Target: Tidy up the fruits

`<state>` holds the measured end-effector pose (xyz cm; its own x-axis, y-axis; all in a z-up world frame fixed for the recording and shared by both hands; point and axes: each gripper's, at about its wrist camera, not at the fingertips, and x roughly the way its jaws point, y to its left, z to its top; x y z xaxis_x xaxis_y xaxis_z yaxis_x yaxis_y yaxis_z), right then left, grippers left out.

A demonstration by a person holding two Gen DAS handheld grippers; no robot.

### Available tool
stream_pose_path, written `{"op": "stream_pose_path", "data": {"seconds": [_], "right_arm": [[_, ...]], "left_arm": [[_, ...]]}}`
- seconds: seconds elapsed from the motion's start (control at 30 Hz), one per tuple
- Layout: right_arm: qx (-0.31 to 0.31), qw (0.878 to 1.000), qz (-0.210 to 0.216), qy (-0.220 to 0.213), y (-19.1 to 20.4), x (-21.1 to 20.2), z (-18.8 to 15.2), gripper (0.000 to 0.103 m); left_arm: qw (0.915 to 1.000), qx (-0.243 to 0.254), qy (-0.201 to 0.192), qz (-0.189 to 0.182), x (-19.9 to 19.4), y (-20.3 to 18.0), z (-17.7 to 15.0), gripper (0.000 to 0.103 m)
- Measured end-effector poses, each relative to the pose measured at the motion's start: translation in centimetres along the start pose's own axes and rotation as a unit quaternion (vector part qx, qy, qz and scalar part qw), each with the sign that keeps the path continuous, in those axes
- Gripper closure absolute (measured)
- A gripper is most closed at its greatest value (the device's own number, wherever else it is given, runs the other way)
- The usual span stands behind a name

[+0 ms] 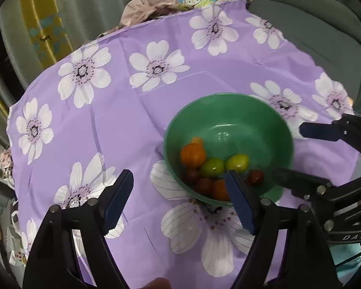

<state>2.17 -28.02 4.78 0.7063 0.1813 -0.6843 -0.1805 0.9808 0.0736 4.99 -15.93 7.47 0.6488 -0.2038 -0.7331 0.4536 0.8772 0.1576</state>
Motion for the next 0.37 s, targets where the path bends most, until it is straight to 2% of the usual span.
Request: {"op": "stream_pose_path", "data": {"seconds": [0.2, 0.37], "right_arm": [[-0.019, 1.000, 0.000, -0.002, 0.5, -1.1, 0.2, 0.029], [-0.011, 1.000, -0.001, -0.009, 0.2, -1.7, 0.4, 0.029]], "left_arm": [[0.9999, -0.001, -0.011, 0.008, -0.9, 0.0, 0.5, 0.024], [0.9998, -0.005, -0.016, 0.010, -1.4, 0.1, 0.7, 0.024]]}}
